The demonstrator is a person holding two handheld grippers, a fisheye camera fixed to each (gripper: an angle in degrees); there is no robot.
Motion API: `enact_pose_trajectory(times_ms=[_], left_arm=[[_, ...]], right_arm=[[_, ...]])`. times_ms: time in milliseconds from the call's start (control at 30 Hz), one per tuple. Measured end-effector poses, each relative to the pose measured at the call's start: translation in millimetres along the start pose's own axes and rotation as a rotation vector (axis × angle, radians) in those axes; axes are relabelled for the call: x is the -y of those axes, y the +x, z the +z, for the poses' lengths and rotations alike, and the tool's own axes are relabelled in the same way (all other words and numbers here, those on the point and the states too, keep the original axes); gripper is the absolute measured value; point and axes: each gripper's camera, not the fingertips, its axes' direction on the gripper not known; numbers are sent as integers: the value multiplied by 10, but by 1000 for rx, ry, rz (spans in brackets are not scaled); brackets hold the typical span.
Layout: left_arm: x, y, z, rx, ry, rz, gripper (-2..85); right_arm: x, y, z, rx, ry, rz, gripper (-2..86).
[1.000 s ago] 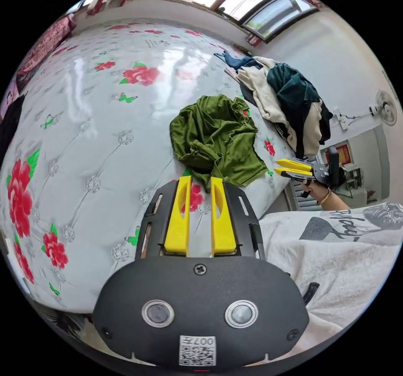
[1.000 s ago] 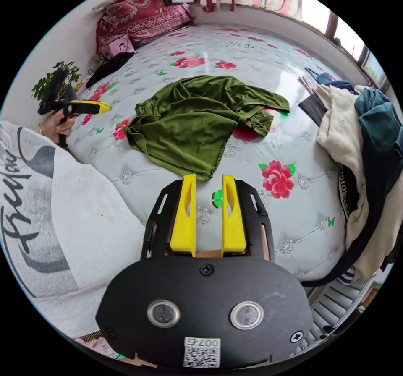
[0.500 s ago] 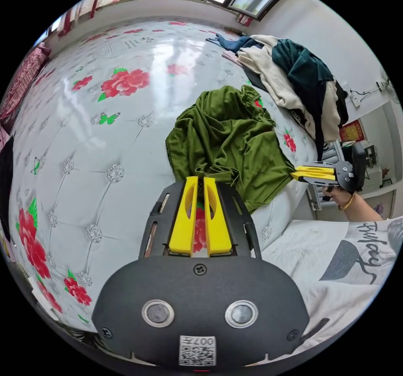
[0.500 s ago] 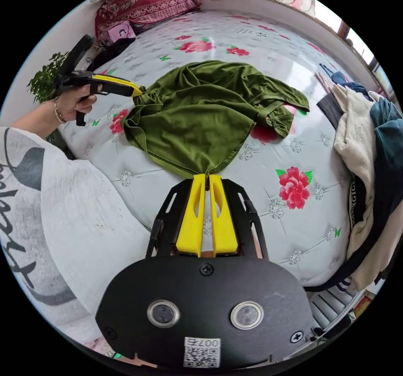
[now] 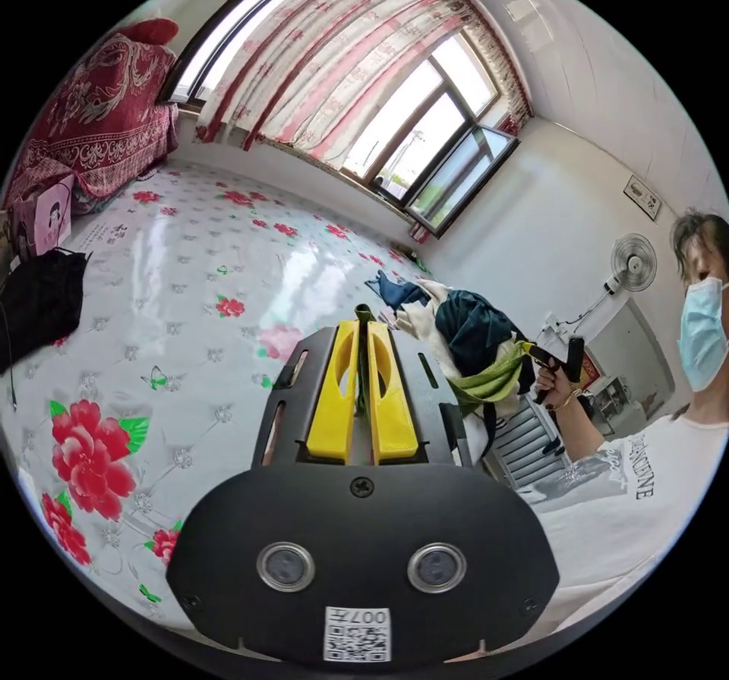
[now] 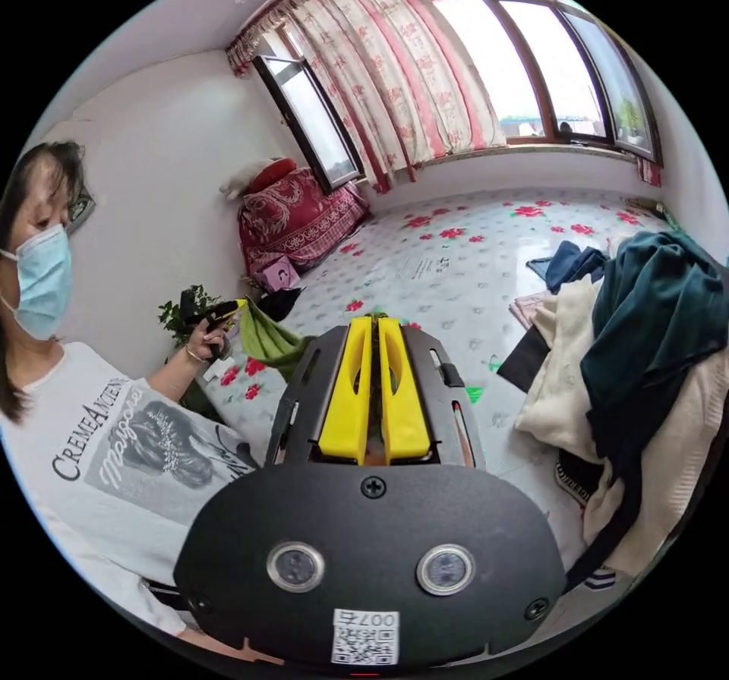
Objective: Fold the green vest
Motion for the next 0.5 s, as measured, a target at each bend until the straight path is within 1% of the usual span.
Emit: enact_pose_trajectory(times_ms=[33,67,100,133,200,267,300,367,400,500], left_arm=[[253,-86,109,-15,12,-18,-8],[517,-152,163,0,33,-52,-8],[646,-172,158,-2,50,-68,-8],[879,-158,77,-28,108,-80,-8],[1163,-2,-165,-69,201,-52,-8],[1361,347,-607,-74,317,60,-8],[1374,430,-718,-68,339,88,-8],[1336,640,-1031,-50,397,171,-9],[1256,755,-1201,-31,419,220,-9],[914,925,-1477,-13,444,303,-8]], right_arm=[[138,40,51,-22,-11,-6,-2],[410,96,126,-109,-15,-20,-3],[657,148,118,-145,4,-4,-3],[769,162,77,-140,24,2,-3],[1064,92,-286,-81,193,11,-3],[1134,-54,-616,-9,326,-46,-2],[1134,-169,-808,8,377,-99,-2],[1077,-328,-1013,-9,409,-184,-2],[993,-420,-1100,-26,421,-249,-2],[683,-533,-1164,-17,426,-340,-2]])
